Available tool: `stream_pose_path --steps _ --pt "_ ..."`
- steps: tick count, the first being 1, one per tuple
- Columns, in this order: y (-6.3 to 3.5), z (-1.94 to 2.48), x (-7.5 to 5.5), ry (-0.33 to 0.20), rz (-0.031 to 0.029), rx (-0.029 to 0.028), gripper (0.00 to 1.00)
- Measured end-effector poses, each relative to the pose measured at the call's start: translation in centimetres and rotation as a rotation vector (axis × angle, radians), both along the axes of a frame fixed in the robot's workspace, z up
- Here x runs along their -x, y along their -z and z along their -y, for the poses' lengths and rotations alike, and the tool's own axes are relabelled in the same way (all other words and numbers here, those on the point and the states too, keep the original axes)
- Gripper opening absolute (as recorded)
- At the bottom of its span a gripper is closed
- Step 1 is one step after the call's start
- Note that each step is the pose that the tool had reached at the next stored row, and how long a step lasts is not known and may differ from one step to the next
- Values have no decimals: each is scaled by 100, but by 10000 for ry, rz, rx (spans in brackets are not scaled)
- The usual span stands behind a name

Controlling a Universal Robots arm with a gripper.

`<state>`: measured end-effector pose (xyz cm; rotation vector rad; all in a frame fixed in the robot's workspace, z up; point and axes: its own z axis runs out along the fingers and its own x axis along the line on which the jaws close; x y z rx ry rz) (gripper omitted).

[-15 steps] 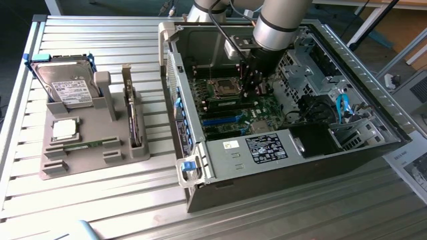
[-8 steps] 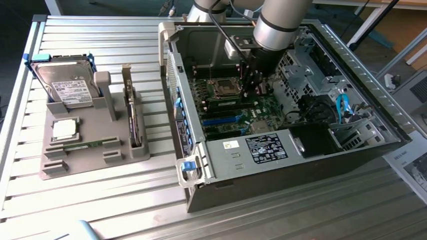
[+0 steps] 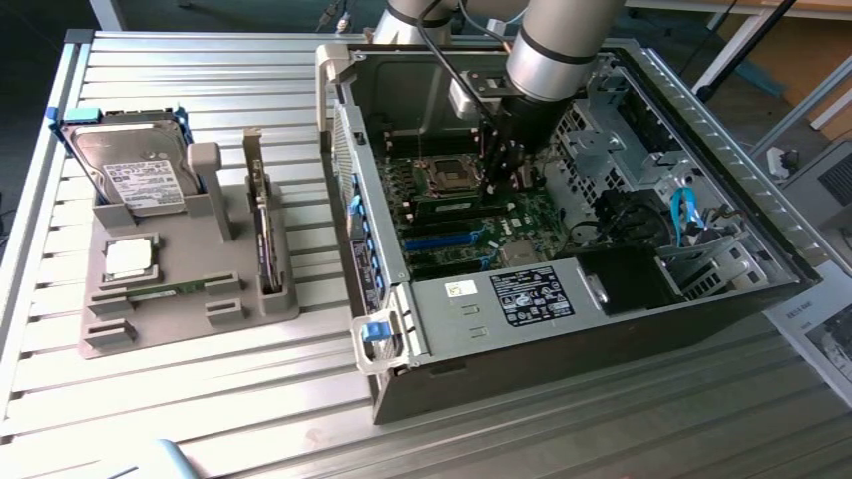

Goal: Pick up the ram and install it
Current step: 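Insert the ram into the slot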

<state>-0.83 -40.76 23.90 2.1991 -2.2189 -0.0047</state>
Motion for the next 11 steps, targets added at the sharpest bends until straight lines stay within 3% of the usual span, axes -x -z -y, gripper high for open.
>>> stream_pose_path --steps 11 --pt "56 0 0 0 0 0 12"
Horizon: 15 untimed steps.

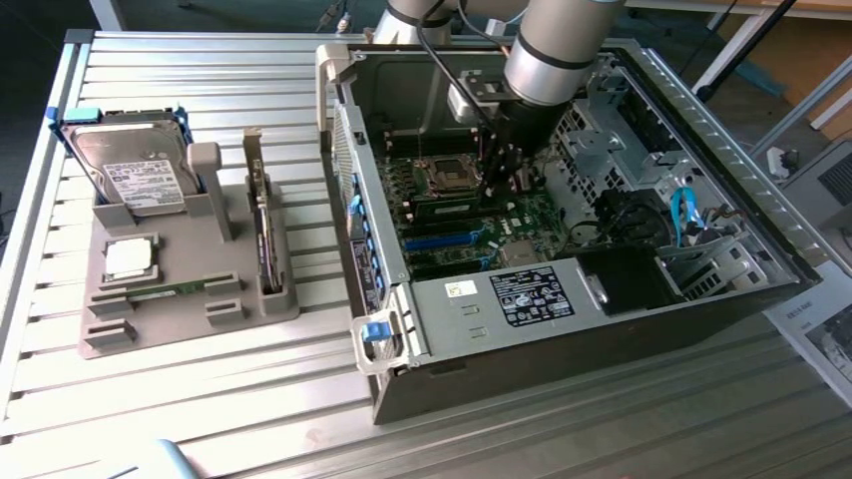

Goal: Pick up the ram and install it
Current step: 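Insert the ram into the slot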

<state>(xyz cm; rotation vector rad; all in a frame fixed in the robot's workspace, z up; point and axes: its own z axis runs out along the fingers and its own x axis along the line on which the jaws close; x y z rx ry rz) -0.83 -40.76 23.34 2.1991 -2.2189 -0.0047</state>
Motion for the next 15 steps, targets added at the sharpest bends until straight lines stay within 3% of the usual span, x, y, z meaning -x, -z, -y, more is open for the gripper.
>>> stream_pose_path --steps 10,15 --pt "22 1 0 0 1 -2 12" --pt "21 7 1 0 0 0 25"
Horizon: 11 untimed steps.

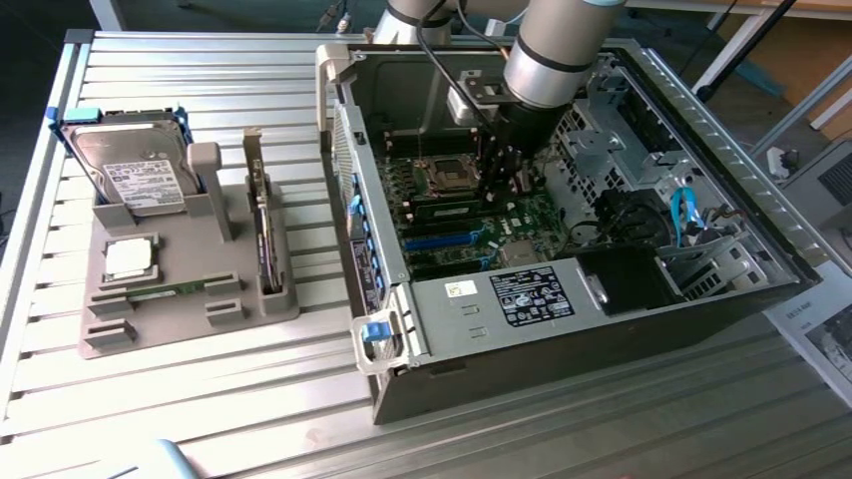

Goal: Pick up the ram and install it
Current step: 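Insert the ram into the slot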

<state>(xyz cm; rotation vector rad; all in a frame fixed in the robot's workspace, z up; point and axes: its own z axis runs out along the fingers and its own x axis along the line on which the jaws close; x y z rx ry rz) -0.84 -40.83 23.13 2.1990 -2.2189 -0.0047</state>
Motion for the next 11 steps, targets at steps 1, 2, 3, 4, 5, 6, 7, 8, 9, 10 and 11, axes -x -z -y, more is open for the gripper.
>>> stream_pose_path --steps 1,2,3,4,5,6,7,8,9,10,11 --pt "0 0 0 0 0 0 25" --pt "0 0 0 0 0 0 25" --pt "-5 0 0 0 -7 8 25" --pt "-19 1 -1 0 -20 10 25" --pt "-49 0 -1 0 -33 8 25" --pt "-69 0 -1 1 -37 8 25" --pt "-94 0 -2 0 -38 7 25" --pt "-128 0 -2 0 -41 7 25" --pt "-162 0 -2 0 -45 8 25" --pt "-214 0 -2 1 -49 11 25" --pt "-286 0 -2 0 -56 17 25"
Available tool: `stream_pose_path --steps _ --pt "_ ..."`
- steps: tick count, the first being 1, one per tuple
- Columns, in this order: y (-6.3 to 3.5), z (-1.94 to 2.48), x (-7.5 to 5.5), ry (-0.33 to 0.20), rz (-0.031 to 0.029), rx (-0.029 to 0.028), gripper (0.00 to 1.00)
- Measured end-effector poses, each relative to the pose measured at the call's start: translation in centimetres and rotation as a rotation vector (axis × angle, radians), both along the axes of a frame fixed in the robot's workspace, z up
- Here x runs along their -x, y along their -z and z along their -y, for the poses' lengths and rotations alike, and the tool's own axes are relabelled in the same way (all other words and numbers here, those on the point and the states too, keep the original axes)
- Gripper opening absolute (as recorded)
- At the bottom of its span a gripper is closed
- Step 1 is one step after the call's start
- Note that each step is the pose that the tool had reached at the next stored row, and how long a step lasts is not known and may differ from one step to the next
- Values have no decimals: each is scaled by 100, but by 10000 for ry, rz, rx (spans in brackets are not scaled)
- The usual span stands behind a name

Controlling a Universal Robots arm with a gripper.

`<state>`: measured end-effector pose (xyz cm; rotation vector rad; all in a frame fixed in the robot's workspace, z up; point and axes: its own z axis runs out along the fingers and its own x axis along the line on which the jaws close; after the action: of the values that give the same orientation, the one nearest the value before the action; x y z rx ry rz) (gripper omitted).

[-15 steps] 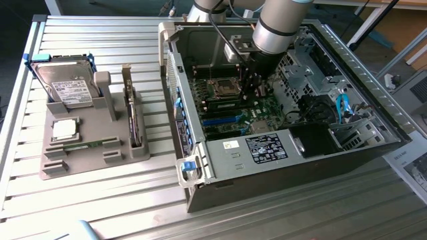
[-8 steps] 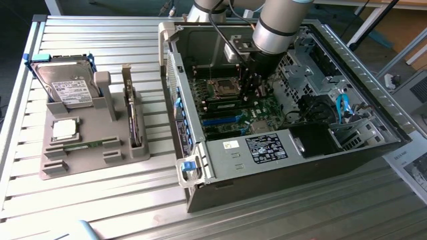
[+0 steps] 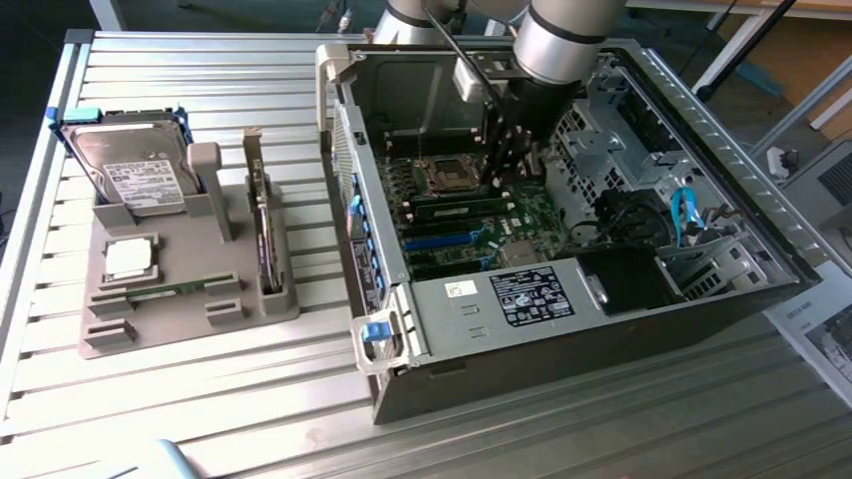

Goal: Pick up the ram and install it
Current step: 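Insert the ram into the slot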

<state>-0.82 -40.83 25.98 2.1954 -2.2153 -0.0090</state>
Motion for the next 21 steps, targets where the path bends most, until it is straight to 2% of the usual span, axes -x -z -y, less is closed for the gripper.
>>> stream_pose_path --steps 1,7,11,14,17,21 --pt "-63 0 0 0 -7 9 25" --pt "-299 0 -1 0 -31 61 25" --pt "-483 0 -1 0 -52 137 25" --pt "-583 0 -1 -1 -63 181 25" --pt "-688 -1 -1 0 -70 237 25" --pt "-907 -2 -1 0 -84 375 25"
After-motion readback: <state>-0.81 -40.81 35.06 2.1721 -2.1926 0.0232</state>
